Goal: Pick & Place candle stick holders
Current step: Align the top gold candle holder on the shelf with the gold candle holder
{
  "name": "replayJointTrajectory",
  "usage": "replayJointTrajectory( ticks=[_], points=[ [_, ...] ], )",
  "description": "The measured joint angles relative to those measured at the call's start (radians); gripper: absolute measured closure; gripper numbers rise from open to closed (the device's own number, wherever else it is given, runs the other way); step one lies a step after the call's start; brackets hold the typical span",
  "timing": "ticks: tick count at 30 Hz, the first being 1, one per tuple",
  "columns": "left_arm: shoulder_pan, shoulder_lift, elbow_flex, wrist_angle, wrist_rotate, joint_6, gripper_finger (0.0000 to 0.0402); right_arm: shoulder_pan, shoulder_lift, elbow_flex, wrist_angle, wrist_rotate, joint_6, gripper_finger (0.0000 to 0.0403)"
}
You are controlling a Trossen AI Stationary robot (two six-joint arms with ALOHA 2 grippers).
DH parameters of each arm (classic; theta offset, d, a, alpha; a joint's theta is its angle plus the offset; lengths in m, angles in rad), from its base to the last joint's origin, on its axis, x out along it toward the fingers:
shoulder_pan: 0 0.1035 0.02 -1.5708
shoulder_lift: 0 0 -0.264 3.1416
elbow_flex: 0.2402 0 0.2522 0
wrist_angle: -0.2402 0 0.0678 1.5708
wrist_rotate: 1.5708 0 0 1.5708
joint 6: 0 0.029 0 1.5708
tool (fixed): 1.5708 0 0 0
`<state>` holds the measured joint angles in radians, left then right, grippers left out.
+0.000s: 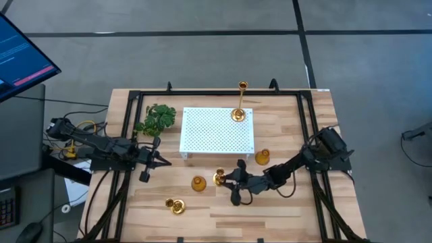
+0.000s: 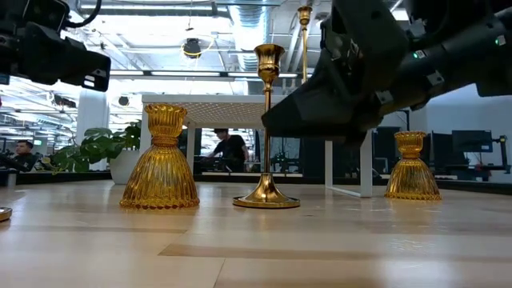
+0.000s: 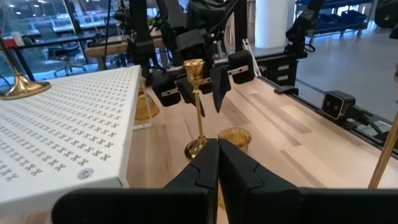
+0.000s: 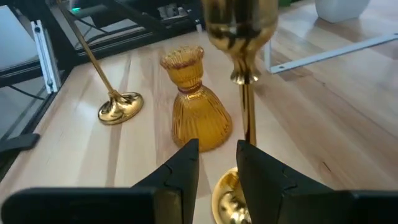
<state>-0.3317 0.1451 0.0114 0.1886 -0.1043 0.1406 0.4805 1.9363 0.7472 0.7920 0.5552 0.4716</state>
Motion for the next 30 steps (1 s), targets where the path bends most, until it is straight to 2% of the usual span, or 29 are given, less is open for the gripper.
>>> replayJointTrajectory(
  ticks=[12,30],
  points=[
    [0.0,0.008,0.0,0.015,0.0,0.0,0.0394,-0.025,0.004,0.0,-0.079,0.019,0.01,0.0303],
    [0.0,0.008,0.0,0.022,0.0,0.0,0.0394,-0.07,0.004,0.022,-0.062,-0.006,0.017,0.0303]
  ],
)
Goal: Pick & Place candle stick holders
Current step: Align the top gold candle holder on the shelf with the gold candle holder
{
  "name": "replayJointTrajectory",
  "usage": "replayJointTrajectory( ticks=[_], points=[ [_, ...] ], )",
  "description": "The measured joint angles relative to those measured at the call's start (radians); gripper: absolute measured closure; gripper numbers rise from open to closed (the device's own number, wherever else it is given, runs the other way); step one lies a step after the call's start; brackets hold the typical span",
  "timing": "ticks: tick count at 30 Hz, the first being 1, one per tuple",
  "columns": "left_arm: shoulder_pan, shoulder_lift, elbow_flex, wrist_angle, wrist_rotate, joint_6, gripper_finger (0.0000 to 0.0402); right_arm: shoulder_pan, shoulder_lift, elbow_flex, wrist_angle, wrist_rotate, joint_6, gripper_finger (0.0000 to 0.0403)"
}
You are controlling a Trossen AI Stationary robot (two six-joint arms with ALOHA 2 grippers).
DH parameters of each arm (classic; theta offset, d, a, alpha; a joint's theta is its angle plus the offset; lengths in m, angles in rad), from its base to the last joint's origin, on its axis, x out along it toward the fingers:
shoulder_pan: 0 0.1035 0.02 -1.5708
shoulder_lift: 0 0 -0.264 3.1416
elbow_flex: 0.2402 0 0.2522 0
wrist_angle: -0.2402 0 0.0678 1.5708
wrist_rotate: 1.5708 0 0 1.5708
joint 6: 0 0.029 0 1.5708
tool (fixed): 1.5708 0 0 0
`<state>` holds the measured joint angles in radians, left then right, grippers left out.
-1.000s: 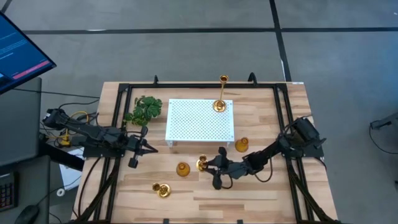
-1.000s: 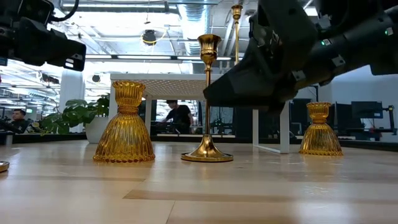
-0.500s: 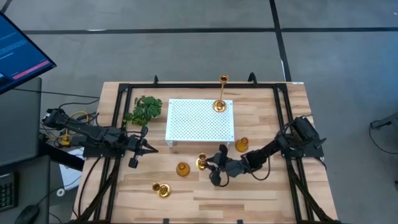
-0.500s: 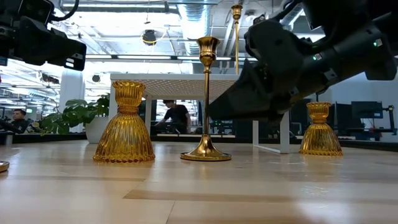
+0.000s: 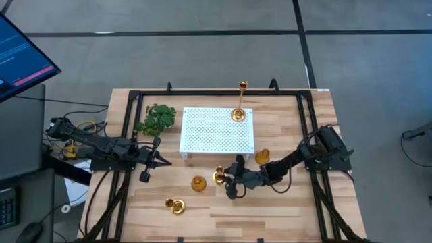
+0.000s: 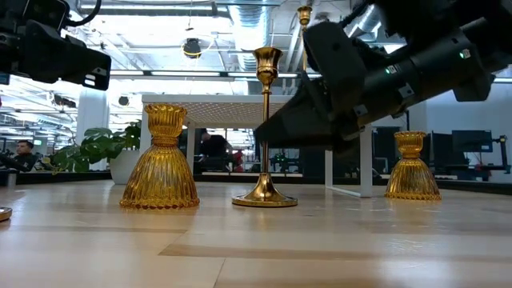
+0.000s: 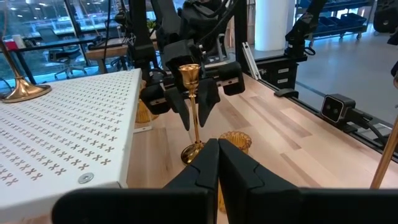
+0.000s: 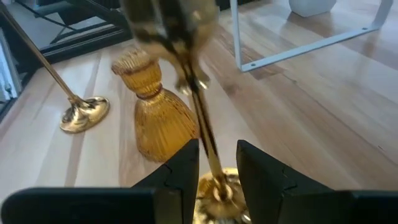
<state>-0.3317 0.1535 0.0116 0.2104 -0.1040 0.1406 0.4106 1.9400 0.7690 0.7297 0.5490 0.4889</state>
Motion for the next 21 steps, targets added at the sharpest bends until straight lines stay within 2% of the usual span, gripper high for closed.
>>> replayJointTrajectory(
  ticks=[7,15,21],
  points=[
    [0.0,0.0,0.0,0.0,0.0,0.0,0.0394,-0.003,0.0,0.023,-0.055,-0.001,0.002,0.0316],
    [0.0,0.0,0.0,0.0,0.0,0.0,0.0394,-0.003,-0.001,0.025,-0.052,0.004,-0.001,0.039],
    [0.0,0.0,0.0,0.001,0.0,0.0,0.0394,0.002,-0.002,0.025,-0.053,0.006,-0.001,0.0387]
  ],
)
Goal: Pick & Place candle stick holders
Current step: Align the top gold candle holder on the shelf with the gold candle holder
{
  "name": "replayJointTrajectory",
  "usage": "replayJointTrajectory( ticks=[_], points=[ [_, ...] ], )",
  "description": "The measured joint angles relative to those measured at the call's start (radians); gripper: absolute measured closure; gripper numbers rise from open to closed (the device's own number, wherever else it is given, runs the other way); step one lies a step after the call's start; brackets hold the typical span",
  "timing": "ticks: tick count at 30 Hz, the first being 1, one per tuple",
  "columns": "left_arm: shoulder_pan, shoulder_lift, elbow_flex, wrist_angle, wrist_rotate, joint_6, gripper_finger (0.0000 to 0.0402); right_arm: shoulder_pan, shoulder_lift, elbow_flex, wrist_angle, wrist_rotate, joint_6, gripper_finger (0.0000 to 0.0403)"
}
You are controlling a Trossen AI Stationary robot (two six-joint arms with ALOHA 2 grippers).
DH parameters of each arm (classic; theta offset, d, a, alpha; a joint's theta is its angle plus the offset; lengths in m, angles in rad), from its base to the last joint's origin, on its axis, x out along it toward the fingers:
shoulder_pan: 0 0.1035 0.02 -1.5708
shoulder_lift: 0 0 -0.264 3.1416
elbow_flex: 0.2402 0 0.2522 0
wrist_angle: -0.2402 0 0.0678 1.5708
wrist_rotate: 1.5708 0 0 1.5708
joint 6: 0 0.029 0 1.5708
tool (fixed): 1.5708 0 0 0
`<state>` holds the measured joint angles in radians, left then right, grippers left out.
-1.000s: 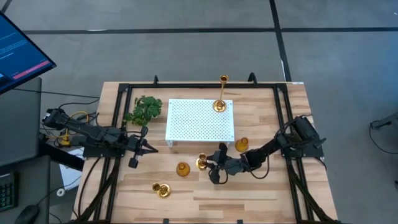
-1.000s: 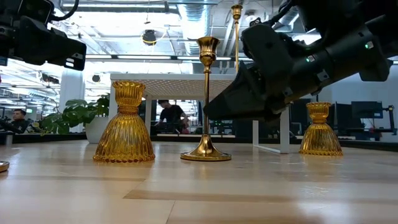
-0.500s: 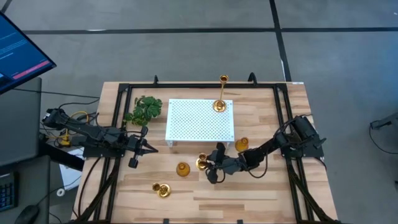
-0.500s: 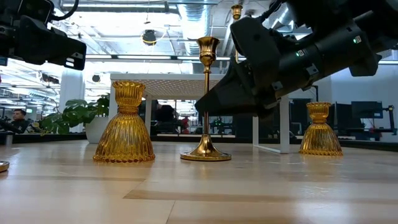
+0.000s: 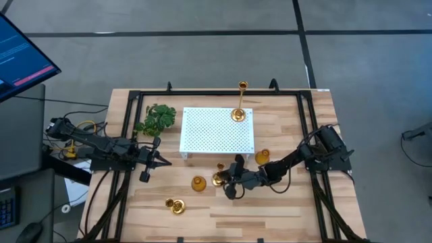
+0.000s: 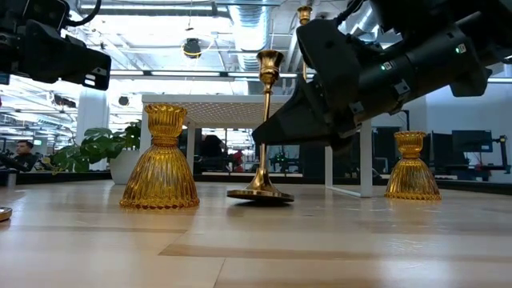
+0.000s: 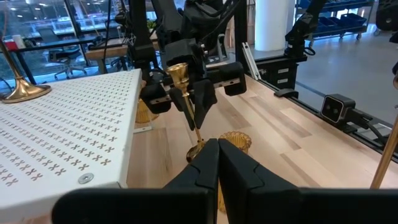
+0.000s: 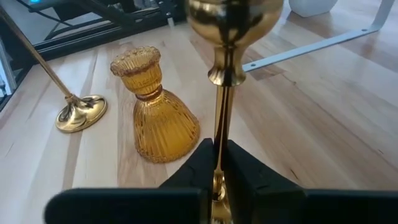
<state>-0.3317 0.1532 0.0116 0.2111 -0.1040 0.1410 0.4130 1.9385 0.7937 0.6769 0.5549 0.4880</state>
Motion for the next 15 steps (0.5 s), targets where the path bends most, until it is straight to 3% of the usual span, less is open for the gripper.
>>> replayJointTrajectory(
  ticks=[7,15],
  points=[
    [0.0,0.0,0.0,0.008,0.0,-0.004,0.0394,0.016,-0.001,-0.001,0.005,-0.01,-0.008,0.0396],
    [0.0,0.0,0.0,0.03,0.0,-0.131,0.0394,0.019,-0.08,-0.002,-0.063,-0.063,-0.022,0.04]
  ],
)
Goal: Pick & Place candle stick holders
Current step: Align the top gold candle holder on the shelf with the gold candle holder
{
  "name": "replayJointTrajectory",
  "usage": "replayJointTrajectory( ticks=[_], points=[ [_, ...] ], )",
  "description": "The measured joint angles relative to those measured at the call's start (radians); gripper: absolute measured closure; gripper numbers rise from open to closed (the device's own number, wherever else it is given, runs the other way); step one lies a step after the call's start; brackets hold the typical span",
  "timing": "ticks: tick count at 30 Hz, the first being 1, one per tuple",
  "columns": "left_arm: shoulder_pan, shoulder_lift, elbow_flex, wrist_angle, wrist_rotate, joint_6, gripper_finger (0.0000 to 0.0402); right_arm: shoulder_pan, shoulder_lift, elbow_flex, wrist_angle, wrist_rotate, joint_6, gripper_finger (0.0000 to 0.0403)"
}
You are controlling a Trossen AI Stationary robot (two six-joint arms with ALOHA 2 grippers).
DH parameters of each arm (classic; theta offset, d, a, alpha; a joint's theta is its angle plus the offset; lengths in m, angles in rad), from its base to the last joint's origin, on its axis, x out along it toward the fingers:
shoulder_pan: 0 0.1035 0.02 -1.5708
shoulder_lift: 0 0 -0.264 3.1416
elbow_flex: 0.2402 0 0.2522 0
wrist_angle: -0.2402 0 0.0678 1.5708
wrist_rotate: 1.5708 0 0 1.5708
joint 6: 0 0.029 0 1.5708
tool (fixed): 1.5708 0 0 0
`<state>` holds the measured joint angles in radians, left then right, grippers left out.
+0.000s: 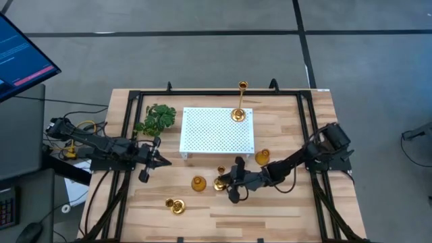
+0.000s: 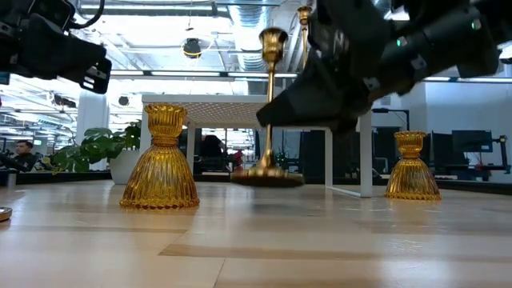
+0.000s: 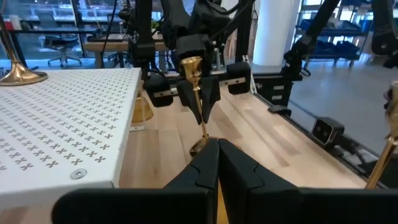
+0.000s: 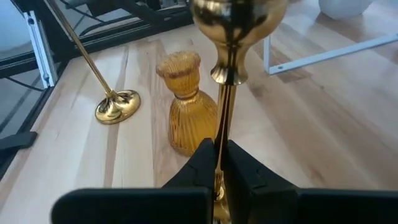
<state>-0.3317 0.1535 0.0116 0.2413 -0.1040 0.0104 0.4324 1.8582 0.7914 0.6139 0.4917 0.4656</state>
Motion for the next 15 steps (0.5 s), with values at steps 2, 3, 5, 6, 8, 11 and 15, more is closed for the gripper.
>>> replayJointTrajectory(
  ticks=[2,3,5,6,8,11,15],
  points=[
    [0.0,0.0,0.0,0.015,0.0,-0.019,0.0394,0.0,-0.03,0.0,-0.043,-0.001,-0.001,0.04],
    [0.0,0.0,0.0,0.025,0.0,-0.025,0.0394,0.0,-0.048,0.0,-0.064,0.0,-0.002,0.04],
    [0.0,0.0,0.0,0.049,0.0,-0.042,0.0394,-0.001,-0.083,0.0,-0.094,0.0,-0.005,0.0401],
    [0.0,0.0,0.0,0.067,0.0,-0.044,0.0394,-0.001,-0.101,0.0,-0.106,-0.001,-0.005,0.0401],
    [0.0,0.0,0.0,0.103,0.0,-0.044,0.0394,-0.003,-0.134,0.0,-0.132,-0.001,-0.01,0.0401],
    [0.0,0.005,0.0,0.142,-0.001,-0.042,0.0394,-0.01,-0.174,0.0,-0.135,-0.02,-0.058,0.0401],
    [0.0,0.048,0.0,0.174,-0.014,-0.011,0.0391,-0.027,-0.208,0.019,-0.165,-0.029,-0.098,0.0401]
  ],
)
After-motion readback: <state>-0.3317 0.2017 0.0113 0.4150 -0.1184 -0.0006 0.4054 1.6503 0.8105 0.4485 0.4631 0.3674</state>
